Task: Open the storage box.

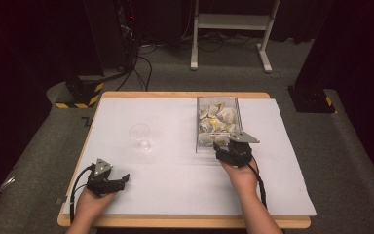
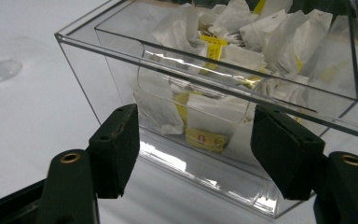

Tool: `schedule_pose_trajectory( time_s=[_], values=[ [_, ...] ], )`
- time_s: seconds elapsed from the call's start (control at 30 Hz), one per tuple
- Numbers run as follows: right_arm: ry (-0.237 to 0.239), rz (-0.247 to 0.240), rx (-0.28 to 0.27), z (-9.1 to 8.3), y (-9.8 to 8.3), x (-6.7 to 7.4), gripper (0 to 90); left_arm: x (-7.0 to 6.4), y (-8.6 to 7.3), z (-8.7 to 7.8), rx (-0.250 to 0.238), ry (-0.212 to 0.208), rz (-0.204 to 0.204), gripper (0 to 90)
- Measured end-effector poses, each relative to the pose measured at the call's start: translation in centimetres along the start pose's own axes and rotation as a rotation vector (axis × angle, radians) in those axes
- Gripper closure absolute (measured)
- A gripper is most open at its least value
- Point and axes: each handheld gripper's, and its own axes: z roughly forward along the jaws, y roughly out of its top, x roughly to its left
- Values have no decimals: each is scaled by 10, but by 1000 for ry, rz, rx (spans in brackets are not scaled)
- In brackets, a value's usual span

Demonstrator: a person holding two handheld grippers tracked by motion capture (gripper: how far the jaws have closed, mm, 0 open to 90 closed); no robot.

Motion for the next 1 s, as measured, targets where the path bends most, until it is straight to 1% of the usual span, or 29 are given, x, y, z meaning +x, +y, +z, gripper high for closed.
schedule_pose_trajectory(
  time_s=[0.07, 0.23, 0.27, 0.3, 0.6, 0.7, 1.0],
  values=[
    [2, -12, -1, 2, 1, 1, 350, 0, 0, 0, 0, 0, -1, 197],
    [8, -1, -3, 4, 1, 1, 375, 0, 0, 0, 0, 0, -2, 198],
    [8, -6, -2, 5, 1, 1, 381, 0, 0, 0, 0, 0, -2, 197],
    [6, -14, -4, 6, 1, 1, 384, 0, 0, 0, 1, 0, -2, 197],
    [-5, -21, -7, 11, -1, 2, 412, 0, 0, 0, 1, 0, -2, 197],
    [-6, -26, -10, 10, -2, 2, 447, 0, 0, 0, 1, 1, -1, 197],
    [-3, -28, -16, 3, -7, 3, 467, 0, 0, 0, 0, 0, -2, 197]
  ],
)
